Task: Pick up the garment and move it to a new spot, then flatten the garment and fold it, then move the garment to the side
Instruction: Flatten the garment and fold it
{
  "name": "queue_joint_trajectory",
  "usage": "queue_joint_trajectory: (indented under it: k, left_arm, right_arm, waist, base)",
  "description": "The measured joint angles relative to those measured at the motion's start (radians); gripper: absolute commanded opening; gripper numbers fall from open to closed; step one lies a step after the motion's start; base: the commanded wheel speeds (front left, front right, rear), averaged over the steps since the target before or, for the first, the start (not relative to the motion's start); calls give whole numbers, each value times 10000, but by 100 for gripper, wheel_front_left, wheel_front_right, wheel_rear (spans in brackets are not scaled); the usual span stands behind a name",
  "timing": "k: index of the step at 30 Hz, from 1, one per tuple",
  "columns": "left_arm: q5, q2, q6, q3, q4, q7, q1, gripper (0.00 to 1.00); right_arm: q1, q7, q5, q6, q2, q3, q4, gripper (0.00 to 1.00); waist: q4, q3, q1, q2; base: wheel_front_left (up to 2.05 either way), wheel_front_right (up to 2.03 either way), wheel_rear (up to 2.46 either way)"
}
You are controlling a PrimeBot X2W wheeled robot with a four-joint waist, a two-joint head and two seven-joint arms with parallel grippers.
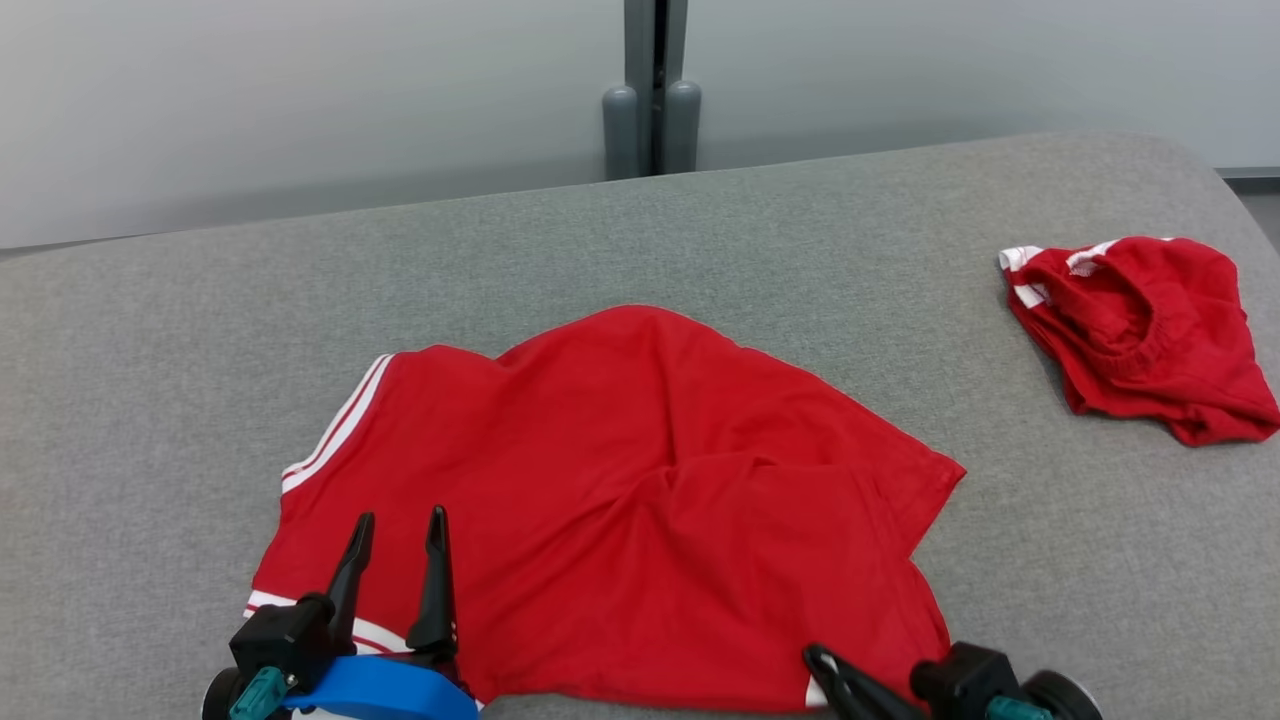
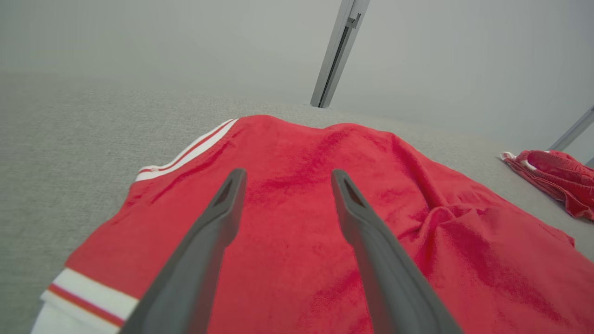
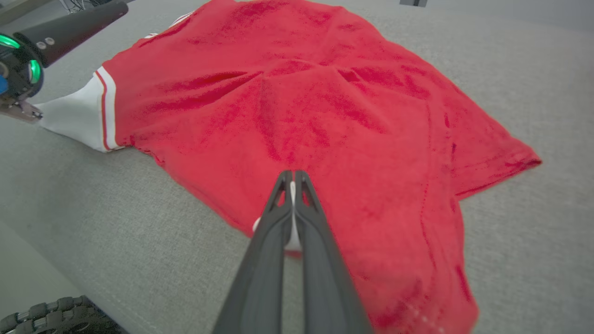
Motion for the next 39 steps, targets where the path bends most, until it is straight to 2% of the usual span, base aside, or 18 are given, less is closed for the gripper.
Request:
queue_joint_trajectory:
  k: [6,7,8,9,16,21,25,28,34,39]
  left_arm:
    - [0,79,0,-4,-23,2,-158,100]
    - [0,96,0,-10,-23,2,-173,100]
    - [0,117,0,-15,-17,4,-174,100]
    - [0,134,0,-19,-15,6,-175,100]
    - [-21,155,31,-63,15,21,-204,100]
    - [-75,148,75,-81,21,19,-203,100]
    - [-82,111,79,-113,13,17,-204,100]
    - [-100,77,90,-125,17,15,-209,100]
    - [-155,77,104,-125,81,0,-213,100]
    - [-167,79,104,-125,119,-36,-213,100]
  right_arm:
    - [628,619,408,0,-355,384,-230,0]
    - [649,740,479,0,-418,483,-232,3]
    - [678,756,602,0,-430,499,-274,47]
    - [694,706,725,0,-418,464,-334,100]
    - [307,395,895,0,-345,-422,-830,100]
    - [-446,337,372,0,-385,-1480,-639,100]
    - [-1076,451,136,0,-339,-2272,389,100]
    - [-1460,570,63,0,-420,-2504,1442,100]
    - [-2153,686,433,0,-435,-2274,3461,100]
    - [-2561,734,922,-2,-466,-1806,4604,100]
  waist:
    - [-214,120,0,0]
    - [-220,132,0,0]
    - [-223,140,0,0]
    - [-221,145,0,0]
    - [43,2,0,0]
    - [364,-101,0,0]
    - [706,-134,0,0]
    - [997,-102,0,0]
    - [1522,48,0,0]
    - [1814,101,0,0]
  base:
    - [0,0,0]
    - [0,0,0]
    - [0,0,0]
    - [0,0,0]
    - [0,0,0]
    - [0,0,0]
    - [0,0,0]
    - [0,0,0]
    - [0,0,0]
    - [0,0,0]
